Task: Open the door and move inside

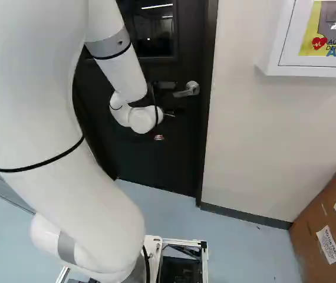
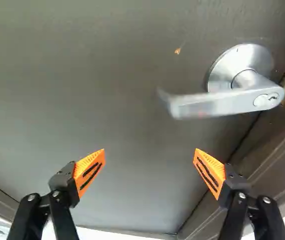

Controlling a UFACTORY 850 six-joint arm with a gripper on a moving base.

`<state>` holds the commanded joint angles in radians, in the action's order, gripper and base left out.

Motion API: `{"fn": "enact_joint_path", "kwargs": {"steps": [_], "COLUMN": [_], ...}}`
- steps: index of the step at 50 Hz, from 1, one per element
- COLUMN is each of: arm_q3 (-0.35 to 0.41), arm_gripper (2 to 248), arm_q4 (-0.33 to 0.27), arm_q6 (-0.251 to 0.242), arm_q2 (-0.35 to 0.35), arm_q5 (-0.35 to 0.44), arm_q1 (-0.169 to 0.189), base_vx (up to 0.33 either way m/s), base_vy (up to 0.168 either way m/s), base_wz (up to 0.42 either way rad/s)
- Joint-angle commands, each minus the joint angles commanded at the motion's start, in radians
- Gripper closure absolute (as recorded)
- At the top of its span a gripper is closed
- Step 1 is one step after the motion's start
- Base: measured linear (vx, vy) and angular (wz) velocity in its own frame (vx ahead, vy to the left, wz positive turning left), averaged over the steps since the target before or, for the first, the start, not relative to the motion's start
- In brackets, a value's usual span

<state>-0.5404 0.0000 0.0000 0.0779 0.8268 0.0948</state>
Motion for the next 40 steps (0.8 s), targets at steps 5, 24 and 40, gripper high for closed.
{"fn": "enact_joint_path", "kwargs": {"steps": [5, 24, 40], "arm_q3": [0.0, -0.015, -0.079], "arm_gripper": [3, 3, 3], "arm_q4": [0.0, 0.075, 0.173], "arm_q6": [0.0, 0.0, 0.0], "arm_q2": [0.003, 0.019, 0.077], "arm_q5": [0.0, 0.0, 0.0], "arm_q1": [0.0, 0.003, 0.017], "base_vx": [0.0, 0.0, 0.0], "base_vy": [0.0, 0.0, 0.0], "base_wz": [0.0, 0.0, 0.0]}}
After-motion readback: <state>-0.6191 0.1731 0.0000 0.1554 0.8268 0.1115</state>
